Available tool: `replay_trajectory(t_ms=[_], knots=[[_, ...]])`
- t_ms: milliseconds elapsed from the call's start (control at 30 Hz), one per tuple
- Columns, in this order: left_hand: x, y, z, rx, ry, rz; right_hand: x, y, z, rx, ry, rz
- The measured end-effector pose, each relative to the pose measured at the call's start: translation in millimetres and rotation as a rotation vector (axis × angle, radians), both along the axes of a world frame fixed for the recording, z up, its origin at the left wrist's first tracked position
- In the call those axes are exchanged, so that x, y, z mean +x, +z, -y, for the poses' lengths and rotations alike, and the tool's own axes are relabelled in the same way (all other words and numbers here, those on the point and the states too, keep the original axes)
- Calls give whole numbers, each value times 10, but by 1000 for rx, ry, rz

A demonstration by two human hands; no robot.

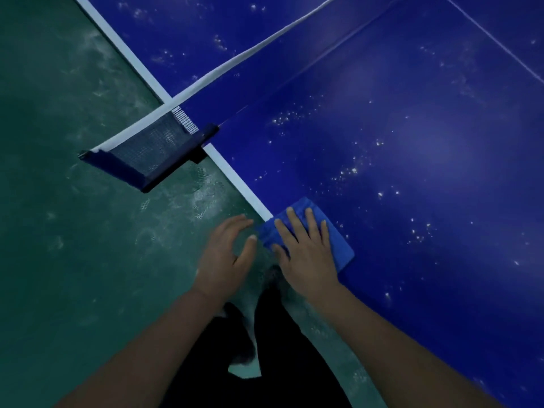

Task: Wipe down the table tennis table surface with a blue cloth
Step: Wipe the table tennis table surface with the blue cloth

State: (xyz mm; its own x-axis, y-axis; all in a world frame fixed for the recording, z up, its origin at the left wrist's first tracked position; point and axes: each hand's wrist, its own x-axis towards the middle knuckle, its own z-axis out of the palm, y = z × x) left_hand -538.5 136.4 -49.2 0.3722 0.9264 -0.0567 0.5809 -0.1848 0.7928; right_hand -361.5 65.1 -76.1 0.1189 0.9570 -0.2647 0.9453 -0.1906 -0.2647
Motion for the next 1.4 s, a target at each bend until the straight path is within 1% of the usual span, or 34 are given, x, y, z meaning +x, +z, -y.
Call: replay_trajectory(t_ms=[67, 133, 200, 267, 300, 333, 367, 400, 433, 467, 500, 533, 567, 600, 667, 700, 733, 767, 800, 867, 900, 933, 967, 1000, 1067, 1100, 1133, 1167, 1233, 1267, 1300, 1333, 1367, 1400], knots=[[38, -118, -242, 77, -55, -31, 188, -148, 11, -24, 86, 92], [42, -255, -485, 130, -79, -63, 460, -178, 29, -33, 73, 136], [16, -367, -679, 177, -81, -86, 774, -163, -109, -32, -121, 182], [-12, -465, -830, 217, -94, -103, 986, -191, -410, -42, -440, 184], [-27, -511, -893, 240, -106, -116, 974, -195, -590, -33, -580, 165], [-40, -551, -950, 260, -117, -130, 861, -192, -758, -19, -662, 165], [-54, -587, -1000, 278, -120, -142, 679, -185, -884, -7, -658, 178], [-65, -615, -1037, 294, -119, -152, 454, -183, -947, 18, -557, 185], [-77, -632, -1065, 310, -115, -158, 234, -184, -948, 30, -373, 177], [-91, -642, -1086, 323, -111, -161, 86, -185, -897, 36, -143, 180], [-110, -641, -1110, 332, -104, -162, 65, -179, -851, 27, 39, 187], [-127, -634, -1135, 335, -99, -161, 194, -175, -884, 18, 134, 199], [-147, -627, -1162, 330, -96, -161, 394, -185, -957, 22, 107, 224], [-177, -619, -1190, 322, -90, -166, 589, -199, -1062, 21, -19, 259], [-252, -608, -1255, 308, -66, -186, 869, -193, -1363, 12, -449, 226], [-287, -604, -1287, 304, -57, -201, 822, -199, -1523, 8, -594, 203], [-317, -605, -1312, 303, -56, -221, 632, -183, -1658, 20, -646, 209], [-345, -605, -1327, 307, -61, -245, 375, -184, -1722, 48, -583, 222], [-366, -601, -1335, 320, -66, -271, 86, -194, -1730, 82, -421, 214], [-403, -570, -1355, 357, -58, -331, -273, -226, -1627, 110, -10, 193], [-419, -547, -1359, 359, -46, -362, -247, -227, -1609, 87, 96, 203], [-431, -523, -1361, 353, -33, -386, -98, -227, -1659, 78, 108, 218], [-442, -504, -1363, 344, -22, -401, 85, -240, -1742, 79, 25, 249], [-454, -490, -1360, 331, -19, -413, 261, -250, -1852, 75, -126, 267], [-477, -481, -1346, 303, -38, -441, 424, -236, -2078, 57, -441, 204], [-488, -484, -1348, 300, -52, -457, 315, -220, -2161, 68, -511, 190], [-499, -488, -1350, 301, -69, -468, 120, -216, -2185, 86, -482, 211], [-511, -495, -1350, 300, -84, -470, -113, -228, -2140, 103, -357, 226], [-532, -508, -1368, 297, -103, -461, -455, -245, -1945, 127, 51, 202], [-542, -512, -1373, 297, -115, -455, -463, -247, -1856, 125, 199, 192], [-554, -520, -1375, 299, -129, -450, -356, -244, -1844, 111, 272, 192], [-566, -521, -1379, 301, -139, -447, -182, -244, -1888, 102, 258, 213], [-577, -519, -1382, 302, -144, -447, -5, -250, -1965, 108, 166, 259], [-587, -513, -1386, 302, -149, -446, 172, -255, -2065, 97, 13, 283]])
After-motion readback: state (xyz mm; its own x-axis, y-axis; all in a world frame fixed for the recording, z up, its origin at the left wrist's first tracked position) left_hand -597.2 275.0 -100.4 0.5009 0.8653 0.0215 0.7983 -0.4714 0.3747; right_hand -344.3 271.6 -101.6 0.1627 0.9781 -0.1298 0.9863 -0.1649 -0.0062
